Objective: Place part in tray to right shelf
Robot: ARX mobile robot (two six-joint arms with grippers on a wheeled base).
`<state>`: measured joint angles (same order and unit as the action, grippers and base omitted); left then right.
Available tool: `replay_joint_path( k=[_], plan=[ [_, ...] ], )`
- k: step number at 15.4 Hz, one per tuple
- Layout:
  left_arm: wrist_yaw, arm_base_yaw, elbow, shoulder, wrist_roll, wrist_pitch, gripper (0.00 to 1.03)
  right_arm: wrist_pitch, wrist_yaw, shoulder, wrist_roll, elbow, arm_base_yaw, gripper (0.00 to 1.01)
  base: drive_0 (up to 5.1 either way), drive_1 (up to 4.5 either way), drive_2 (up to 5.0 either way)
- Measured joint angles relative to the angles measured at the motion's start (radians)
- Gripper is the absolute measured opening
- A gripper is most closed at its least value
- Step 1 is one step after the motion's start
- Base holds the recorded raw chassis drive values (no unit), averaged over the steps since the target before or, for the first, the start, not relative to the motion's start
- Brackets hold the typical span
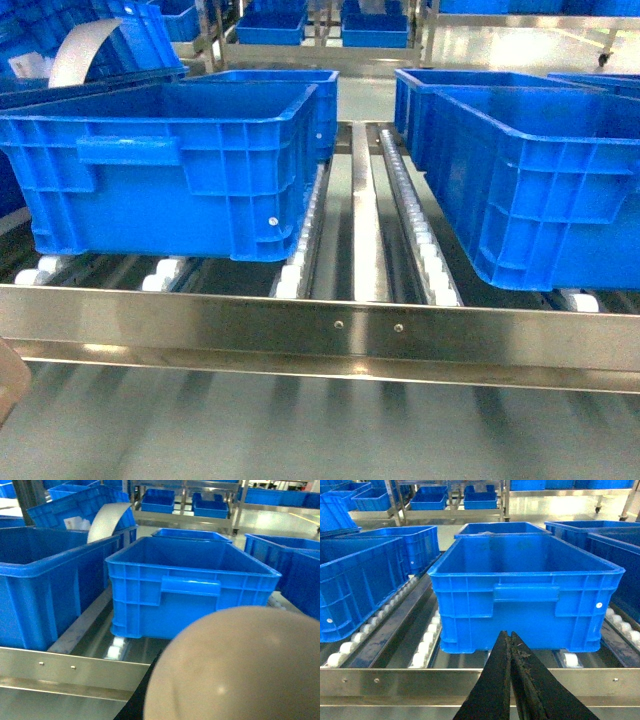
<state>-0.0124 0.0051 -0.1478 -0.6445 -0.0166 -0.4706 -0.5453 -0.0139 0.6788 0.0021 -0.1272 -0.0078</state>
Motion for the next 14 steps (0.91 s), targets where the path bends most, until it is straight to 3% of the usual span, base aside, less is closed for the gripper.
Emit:
replay_joint_path(
  k=[8,9,14],
  plan=[
    [0.012,-0.005,0.100,0.230,0.000,0.116,0.12,0.159,0.011,-0.251,0.000,0.089,0.008,0.02,0.0,0.00,0.0],
    [0.012,-0.005,0.106,0.259,-0.001,0.138,0.12,0.128,0.010,-0.261,0.000,0.114,0.008,0.02,0.0,0.00,0.0],
    [0.011,-0.005,0.134,0.373,0.000,0.203,0.12,0.269,0.011,-0.399,0.001,0.114,0.008,0.02,0.0,0.00,0.0]
  ],
)
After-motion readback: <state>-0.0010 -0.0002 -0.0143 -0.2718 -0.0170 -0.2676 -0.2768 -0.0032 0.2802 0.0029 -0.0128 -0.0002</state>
